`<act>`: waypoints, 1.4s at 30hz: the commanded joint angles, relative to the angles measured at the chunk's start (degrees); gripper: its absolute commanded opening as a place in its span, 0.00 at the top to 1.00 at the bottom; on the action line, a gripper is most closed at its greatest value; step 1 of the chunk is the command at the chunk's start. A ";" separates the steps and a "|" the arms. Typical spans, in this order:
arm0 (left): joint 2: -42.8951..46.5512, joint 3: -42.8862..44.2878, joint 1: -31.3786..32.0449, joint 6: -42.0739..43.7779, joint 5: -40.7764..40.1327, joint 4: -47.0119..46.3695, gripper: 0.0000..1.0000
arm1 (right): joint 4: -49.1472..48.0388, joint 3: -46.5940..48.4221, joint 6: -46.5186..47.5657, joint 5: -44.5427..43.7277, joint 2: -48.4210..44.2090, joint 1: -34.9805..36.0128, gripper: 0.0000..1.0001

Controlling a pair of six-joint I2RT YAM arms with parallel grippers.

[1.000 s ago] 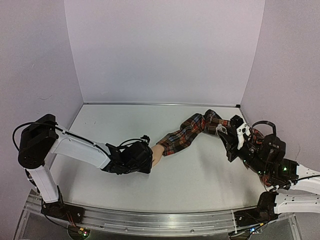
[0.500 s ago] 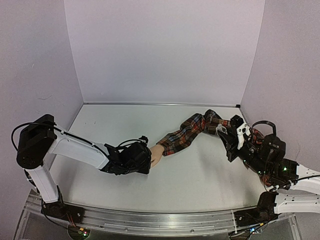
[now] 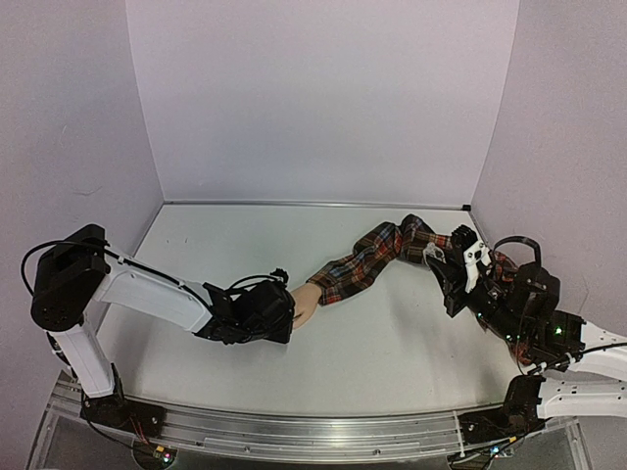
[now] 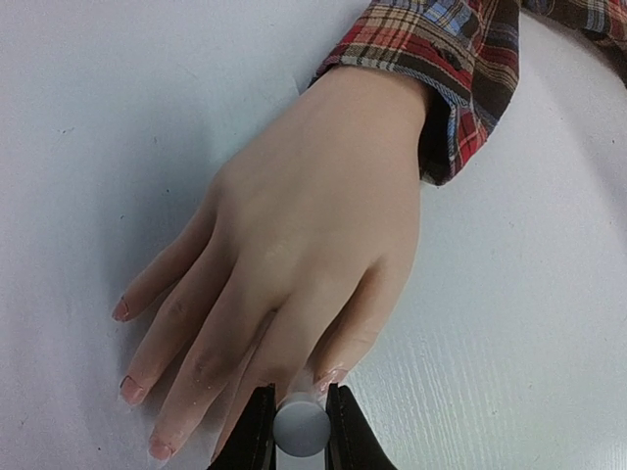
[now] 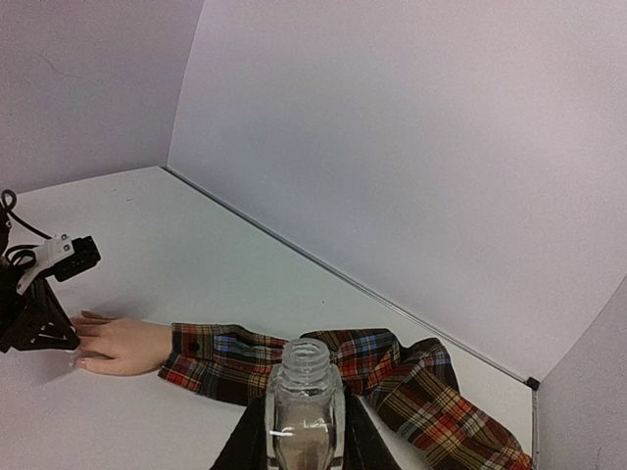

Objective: Paint the nails

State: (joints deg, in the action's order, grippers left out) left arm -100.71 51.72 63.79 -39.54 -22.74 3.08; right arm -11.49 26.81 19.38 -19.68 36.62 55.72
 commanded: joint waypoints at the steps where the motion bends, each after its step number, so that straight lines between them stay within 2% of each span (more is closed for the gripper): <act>1: 3.18 0.97 0.76 -0.25 -2.26 1.47 1.00 | -1.65 0.11 -0.74 0.51 -1.37 -1.00 1.00; 9: 4.93 3.20 1.48 1.04 -1.91 1.73 1.00 | -1.63 0.26 -0.74 0.58 -1.27 -1.00 1.00; 19: 1.49 6.08 0.58 3.04 -1.08 0.26 1.00 | -1.61 0.17 -0.83 0.47 -1.49 -1.14 1.00; 42: -1.71 5.87 0.13 4.07 -0.85 -1.62 1.00 | -1.61 0.16 -0.92 0.52 -1.38 -1.21 1.00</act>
State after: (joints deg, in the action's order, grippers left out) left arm -101.69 55.55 64.27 -37.10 -22.70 3.46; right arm -11.49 26.81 19.20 -19.57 36.62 55.61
